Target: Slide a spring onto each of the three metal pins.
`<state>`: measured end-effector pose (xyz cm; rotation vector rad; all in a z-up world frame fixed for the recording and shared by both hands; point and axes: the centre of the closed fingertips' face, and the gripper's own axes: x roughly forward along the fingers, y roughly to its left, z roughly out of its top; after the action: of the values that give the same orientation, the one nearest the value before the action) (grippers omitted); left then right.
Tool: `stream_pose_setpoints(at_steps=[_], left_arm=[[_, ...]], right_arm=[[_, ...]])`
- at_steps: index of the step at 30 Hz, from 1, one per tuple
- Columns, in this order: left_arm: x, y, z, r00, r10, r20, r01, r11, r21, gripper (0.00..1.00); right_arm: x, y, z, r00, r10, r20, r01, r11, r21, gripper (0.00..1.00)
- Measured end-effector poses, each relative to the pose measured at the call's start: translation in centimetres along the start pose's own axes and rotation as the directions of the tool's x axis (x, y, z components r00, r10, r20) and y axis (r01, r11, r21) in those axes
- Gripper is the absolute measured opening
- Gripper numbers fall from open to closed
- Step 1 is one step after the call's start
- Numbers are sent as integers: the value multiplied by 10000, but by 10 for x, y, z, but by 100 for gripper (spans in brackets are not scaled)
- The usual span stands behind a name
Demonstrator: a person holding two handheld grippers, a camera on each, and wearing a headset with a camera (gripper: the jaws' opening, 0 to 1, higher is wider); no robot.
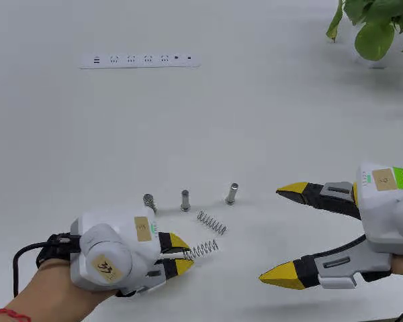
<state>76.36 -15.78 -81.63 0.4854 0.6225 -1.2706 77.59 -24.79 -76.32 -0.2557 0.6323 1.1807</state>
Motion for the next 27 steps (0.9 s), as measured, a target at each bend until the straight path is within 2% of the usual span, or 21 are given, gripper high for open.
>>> stream_pose_setpoints(at_steps=[5,10,13,19,22,25,27], left_arm=[[-12,0,17,9978,304,588,-295,9995,-149,10],[-23,2,33,9902,621,1249,-563,9972,-490,10],[-29,5,43,9819,852,1694,-731,9944,-766,10],[-40,10,58,9651,1251,2301,-1002,9881,-1167,10],[-44,11,64,9565,1386,2569,-1064,9851,-1353,10],[-48,13,69,9482,1508,2796,-1122,9824,-1492,10],[-51,15,74,9407,1595,2993,-1154,9804,-1598,10]], right_arm=[[2,3,12,9997,39,231,-42,9999,132,79],[7,11,31,9967,261,771,-304,9980,547,73],[12,14,42,9932,261,1131,-364,9952,908,67],[17,16,60,9801,114,1982,-494,9810,1878,56],[17,14,66,9716,-58,2366,-563,9653,2551,48],[15,14,74,9556,-87,2947,-919,9410,3256,37],[14,12,79,9444,-254,3279,-1076,9183,3809,34]])
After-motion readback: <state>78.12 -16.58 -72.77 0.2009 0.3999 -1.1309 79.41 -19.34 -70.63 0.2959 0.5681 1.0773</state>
